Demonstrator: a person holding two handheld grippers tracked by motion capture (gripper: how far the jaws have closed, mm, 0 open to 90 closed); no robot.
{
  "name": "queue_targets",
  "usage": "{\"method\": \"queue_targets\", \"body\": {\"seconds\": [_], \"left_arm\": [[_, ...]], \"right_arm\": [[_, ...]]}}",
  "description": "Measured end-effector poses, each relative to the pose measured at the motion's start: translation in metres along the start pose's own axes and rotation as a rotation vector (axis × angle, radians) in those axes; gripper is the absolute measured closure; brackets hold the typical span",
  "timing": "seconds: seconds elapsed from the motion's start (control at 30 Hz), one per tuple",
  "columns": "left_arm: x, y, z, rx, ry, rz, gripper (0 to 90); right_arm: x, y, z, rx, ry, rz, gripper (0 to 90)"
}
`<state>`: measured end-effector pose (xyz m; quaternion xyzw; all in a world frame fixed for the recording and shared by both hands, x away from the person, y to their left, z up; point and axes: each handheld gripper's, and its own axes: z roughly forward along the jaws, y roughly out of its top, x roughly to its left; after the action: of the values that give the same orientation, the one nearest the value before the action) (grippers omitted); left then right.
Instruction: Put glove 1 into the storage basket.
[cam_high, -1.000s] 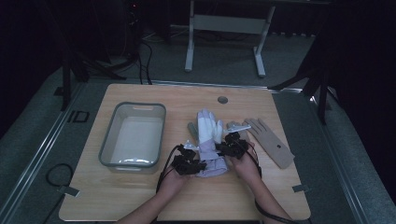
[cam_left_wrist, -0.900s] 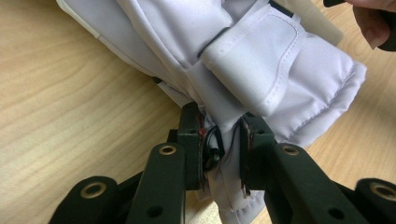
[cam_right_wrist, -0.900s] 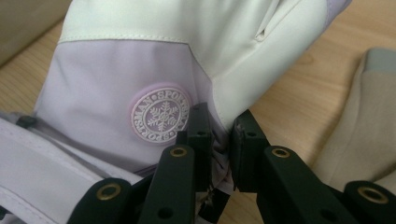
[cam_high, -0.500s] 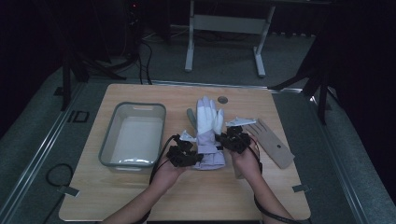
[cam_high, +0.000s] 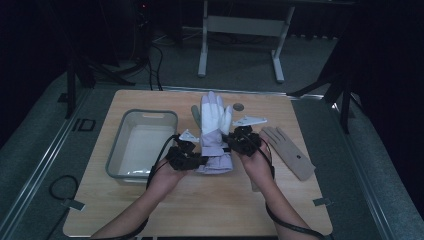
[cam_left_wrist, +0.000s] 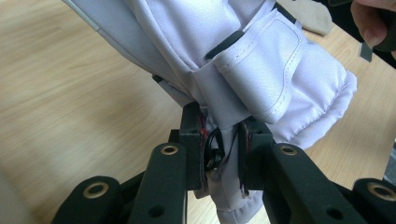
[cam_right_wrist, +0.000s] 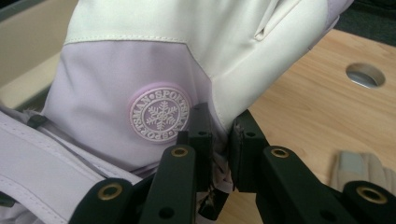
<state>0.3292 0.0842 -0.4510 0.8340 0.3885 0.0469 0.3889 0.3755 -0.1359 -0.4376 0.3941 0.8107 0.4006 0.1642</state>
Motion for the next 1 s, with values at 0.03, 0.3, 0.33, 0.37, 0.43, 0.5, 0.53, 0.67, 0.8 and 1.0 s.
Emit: {"method": "queue_targets", "body": {"seconds": [0.03,0.3,0.33,0.37,0.43,0.5,0.53,0.67,0.8,1.0], "left_arm": [[0.002,0.0,-0.003,0.0,0.002,0.0,75.9],[0.021,0.0,-0.029,0.012,0.027,-0.004,75.9],[0.024,-0.001,-0.032,0.015,0.029,-0.004,75.9],[0.026,-0.001,-0.035,0.015,0.034,-0.005,75.9],[0.031,-0.002,-0.043,0.022,0.046,-0.006,75.9],[0.035,-0.004,-0.048,0.023,0.053,-0.009,75.9],[0.037,-0.005,-0.051,0.024,0.056,-0.012,75.9],[0.047,-0.012,-0.066,0.034,0.069,-0.017,75.9],[0.057,-0.019,-0.081,0.048,0.089,-0.018,75.9],[0.078,-0.034,-0.108,0.057,0.104,-0.049,75.9]], "right_arm": [[0.002,0.002,0.001,-0.003,0.002,-0.005,80.8],[0.021,0.025,0.013,-0.005,0.021,-0.04,80.8],[0.025,0.029,0.016,-0.006,0.022,-0.05,80.8],[0.028,0.032,0.018,-0.004,0.023,-0.056,80.8],[0.033,0.037,0.021,-0.009,0.025,-0.063,80.8],[0.04,0.042,0.026,-0.014,0.033,-0.066,80.8],[0.042,0.044,0.027,-0.017,0.037,-0.067,80.8],[0.056,0.052,0.036,-0.019,0.063,-0.072,80.8],[0.073,0.061,0.046,-0.019,0.074,-0.096,80.8],[0.099,0.075,0.064,-0.011,0.121,-0.092,80.9]]}}
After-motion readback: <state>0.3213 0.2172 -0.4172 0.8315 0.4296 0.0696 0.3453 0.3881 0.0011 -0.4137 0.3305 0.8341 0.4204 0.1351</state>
